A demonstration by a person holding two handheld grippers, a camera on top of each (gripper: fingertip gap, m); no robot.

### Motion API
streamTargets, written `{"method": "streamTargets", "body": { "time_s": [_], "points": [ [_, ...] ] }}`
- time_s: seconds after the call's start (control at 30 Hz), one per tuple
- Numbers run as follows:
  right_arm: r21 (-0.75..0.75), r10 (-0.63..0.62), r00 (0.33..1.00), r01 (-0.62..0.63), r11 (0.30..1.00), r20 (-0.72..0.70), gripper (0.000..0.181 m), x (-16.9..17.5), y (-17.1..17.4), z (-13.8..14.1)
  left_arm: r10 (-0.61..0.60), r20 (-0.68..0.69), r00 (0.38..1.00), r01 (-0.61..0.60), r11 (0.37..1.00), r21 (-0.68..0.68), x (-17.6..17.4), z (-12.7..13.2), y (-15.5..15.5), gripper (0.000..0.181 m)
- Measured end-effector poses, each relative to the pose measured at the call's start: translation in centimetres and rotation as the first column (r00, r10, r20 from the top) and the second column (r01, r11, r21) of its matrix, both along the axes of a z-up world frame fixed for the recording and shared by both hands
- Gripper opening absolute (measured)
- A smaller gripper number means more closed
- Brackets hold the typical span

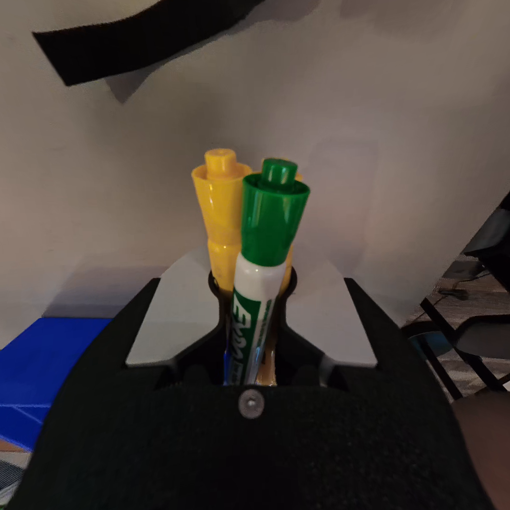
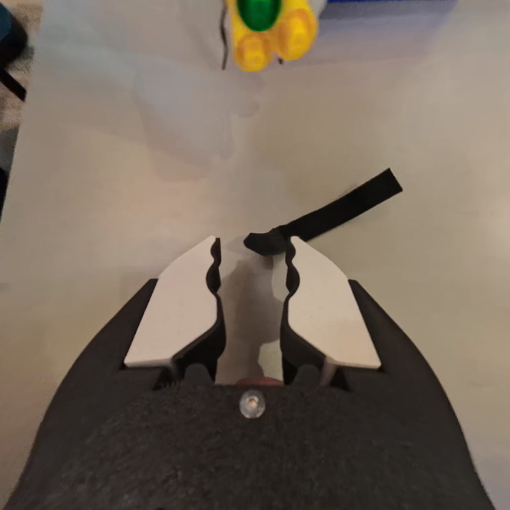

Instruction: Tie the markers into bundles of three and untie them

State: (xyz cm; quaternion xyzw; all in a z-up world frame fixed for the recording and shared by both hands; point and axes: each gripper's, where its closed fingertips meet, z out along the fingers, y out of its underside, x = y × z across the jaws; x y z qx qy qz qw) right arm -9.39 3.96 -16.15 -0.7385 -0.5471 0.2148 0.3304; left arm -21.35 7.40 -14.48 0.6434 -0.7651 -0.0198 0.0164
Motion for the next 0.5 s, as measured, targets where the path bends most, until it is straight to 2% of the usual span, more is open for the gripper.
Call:
{"method": "streamTargets", "body": {
  "time_s": [0.03,0.17,0.27,0.3,0.37,0.43,0.5],
  "points": [
    [0.029,0.018,0.999,-0.019,0.999,0.031,0.044,-0.1,-0.3,-0.3,0.005,0.012,1.0,-0.005,1.0,-0.008,0.2,-0.2,0.2,0.04],
    [0.161,-0.042,0.987,0.017,0.987,0.154,0.039,0.2,0.9,-1.6,0.002,0.019,1.0,-0.002,1.0,-0.018,0.6,-1.0,0.7,0.04],
    [0.153,-0.051,0.991,0.032,0.988,0.121,0.004,-0.3,1.1,-1.5,-0.004,0.019,1.0,0.005,1.0,-0.026,1.0,-1.6,0.7,0.04],
    [0.155,-0.078,0.991,0.06,0.986,0.111,0.002,-0.3,1.3,-1.3,-0.005,0.029,1.0,0.006,0.999,-0.034,1.2,-1.7,0.6,0.04],
    [0.122,-0.131,0.99,0.125,0.985,0.049,0.001,-0.3,1.3,-0.6,0.002,0.047,0.999,0.001,0.998,-0.065,1.6,-1.8,0.2,0.04],
    [0.069,-0.24,0.969,0.243,0.967,-0.058,0.001,-0.2,1.7,0.5,0.007,0.079,0.997,0.0,0.996,-0.088,2.2,-1.6,-0.2,0.04],
    [-0.002,-0.37,0.906,0.378,0.926,-0.205,0.001,0.1,2.3,2.0,0.013,0.107,0.994,-0.001,0.994,-0.112,2.6,-1.4,-0.5,0.04]
  ]
}}
